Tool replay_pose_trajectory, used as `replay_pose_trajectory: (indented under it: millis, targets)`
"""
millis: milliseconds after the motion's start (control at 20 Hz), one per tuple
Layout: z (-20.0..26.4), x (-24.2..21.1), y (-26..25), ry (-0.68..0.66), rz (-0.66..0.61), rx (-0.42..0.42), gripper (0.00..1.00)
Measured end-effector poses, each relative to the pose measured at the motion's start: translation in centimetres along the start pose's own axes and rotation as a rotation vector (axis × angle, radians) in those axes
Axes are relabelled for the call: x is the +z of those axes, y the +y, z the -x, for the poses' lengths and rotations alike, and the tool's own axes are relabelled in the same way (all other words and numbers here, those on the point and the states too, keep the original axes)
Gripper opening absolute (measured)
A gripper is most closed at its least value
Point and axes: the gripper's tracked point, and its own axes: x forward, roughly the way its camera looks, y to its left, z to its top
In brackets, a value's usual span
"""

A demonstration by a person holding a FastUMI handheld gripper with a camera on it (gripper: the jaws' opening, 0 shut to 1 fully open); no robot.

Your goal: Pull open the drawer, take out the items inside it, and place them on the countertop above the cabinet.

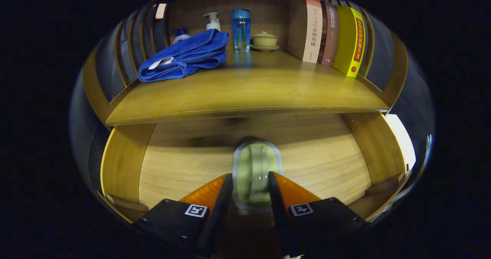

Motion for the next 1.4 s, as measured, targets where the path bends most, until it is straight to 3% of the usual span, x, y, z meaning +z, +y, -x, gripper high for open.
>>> replay_pose_trajectory:
  millis: [150,250,400,1400]
  targets:
    - [-0.3,-0.5,-0.1,0.025,-0.005,0.001,0.59]
    - [0.0,-0.4,-0.2,0.027,-0.023,0.005,0.35]
    - [-0.1,-0.3,-0.3,0.022,-0.026,0.003,0.29]
    - [9.0,6.2,1.3,-0.031,0.027,0.066,0.26]
